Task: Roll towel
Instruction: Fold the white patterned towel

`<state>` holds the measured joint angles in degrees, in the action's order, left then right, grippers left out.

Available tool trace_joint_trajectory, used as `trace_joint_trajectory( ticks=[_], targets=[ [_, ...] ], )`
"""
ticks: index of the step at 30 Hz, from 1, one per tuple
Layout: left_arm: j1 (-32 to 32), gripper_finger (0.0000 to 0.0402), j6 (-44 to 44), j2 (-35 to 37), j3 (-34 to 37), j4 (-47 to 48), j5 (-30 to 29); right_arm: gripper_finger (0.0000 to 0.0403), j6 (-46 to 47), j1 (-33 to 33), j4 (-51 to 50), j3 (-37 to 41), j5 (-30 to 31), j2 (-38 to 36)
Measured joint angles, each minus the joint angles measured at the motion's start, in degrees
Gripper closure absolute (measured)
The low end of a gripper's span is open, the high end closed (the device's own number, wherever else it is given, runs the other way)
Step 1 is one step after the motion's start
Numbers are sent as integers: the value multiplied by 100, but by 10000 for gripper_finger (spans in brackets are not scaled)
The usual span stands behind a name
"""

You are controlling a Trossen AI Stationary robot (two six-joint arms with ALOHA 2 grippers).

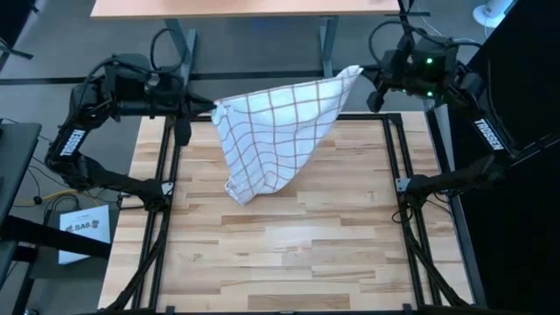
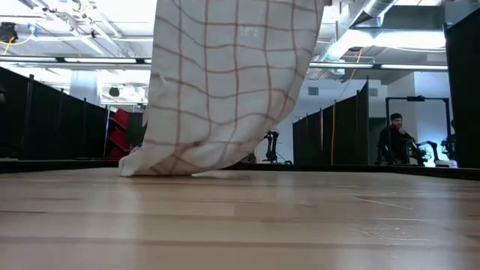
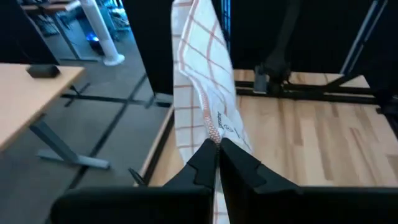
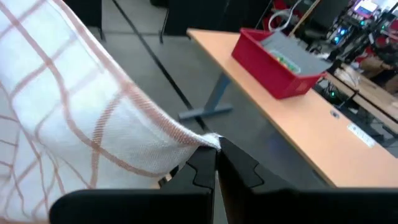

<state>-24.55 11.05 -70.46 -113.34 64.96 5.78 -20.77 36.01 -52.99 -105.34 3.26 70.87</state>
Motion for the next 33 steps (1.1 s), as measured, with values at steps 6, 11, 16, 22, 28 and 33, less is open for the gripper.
trace_joint_trajectory(
  ticks=[6,11,16,22,28,33],
  targets=[
    [-68,402,119,4,-260,-210,0,403,87,0,54,-408,-43,4],
    [-68,402,138,2,-647,-183,7,403,128,2,224,-691,-276,4],
    [-68,402,140,0,-1032,-148,9,403,130,0,411,-897,-386,19],
    [-68,402,266,0,-1483,-285,-10,403,82,0,620,-1209,-395,179],
    [-73,402,507,-9,-1719,-493,-354,403,-164,39,966,-1532,-385,458],
    [-207,402,641,-9,-1851,-695,-463,403,-220,146,978,-1887,-381,707]
  ],
)
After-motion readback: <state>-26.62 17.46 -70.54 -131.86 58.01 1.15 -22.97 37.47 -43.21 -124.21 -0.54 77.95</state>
